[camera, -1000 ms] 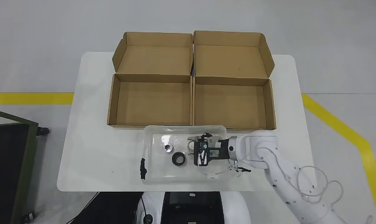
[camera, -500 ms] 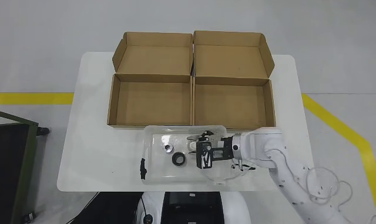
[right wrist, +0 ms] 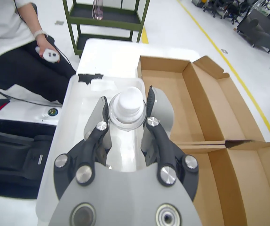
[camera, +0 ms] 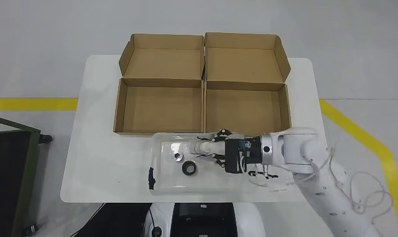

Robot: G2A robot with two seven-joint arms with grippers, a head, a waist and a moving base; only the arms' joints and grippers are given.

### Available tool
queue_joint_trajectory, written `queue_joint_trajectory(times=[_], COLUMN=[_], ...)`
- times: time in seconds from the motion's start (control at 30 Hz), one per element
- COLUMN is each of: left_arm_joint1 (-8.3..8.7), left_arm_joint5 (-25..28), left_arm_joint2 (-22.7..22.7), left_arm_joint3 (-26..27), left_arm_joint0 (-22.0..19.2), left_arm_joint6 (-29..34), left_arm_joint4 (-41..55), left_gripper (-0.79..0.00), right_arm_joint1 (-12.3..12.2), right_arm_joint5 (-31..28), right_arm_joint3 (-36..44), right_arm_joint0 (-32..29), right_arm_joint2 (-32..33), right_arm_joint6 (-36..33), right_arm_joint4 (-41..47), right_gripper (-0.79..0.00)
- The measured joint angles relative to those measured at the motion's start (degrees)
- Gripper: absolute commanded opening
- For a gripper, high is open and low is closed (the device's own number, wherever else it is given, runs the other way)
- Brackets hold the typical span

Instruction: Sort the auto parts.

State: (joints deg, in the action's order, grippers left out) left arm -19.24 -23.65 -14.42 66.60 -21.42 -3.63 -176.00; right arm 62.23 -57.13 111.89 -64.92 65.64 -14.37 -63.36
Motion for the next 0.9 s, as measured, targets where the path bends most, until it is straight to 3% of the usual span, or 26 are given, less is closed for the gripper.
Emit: queue_joint_trajectory(times=[0.47, 0.9], left_arm_joint1=[0.0, 0.0], left_arm_joint5=[0.0, 0.0], left_arm_joint2=[0.0, 0.0], left_arm_joint3=[0.0, 0.0], left_arm_joint0=[0.0, 0.0], left_arm_joint6=[0.0, 0.0], left_arm_joint4=[0.0, 0.0], left_gripper=[0.0, 0.0], right_arm_joint1=[0.6, 1.04], right_arm_joint5=[5.68, 10.09], right_arm_joint3=[-0.08, 3.37], right_arm_joint0=[2.49, 4.79], right_arm_joint2=[3.41, 6.99], right_arm_joint6=[17.06, 28.33], right_arm_joint4=[-0.85, -1.73], right_gripper=[-0.785, -0.785])
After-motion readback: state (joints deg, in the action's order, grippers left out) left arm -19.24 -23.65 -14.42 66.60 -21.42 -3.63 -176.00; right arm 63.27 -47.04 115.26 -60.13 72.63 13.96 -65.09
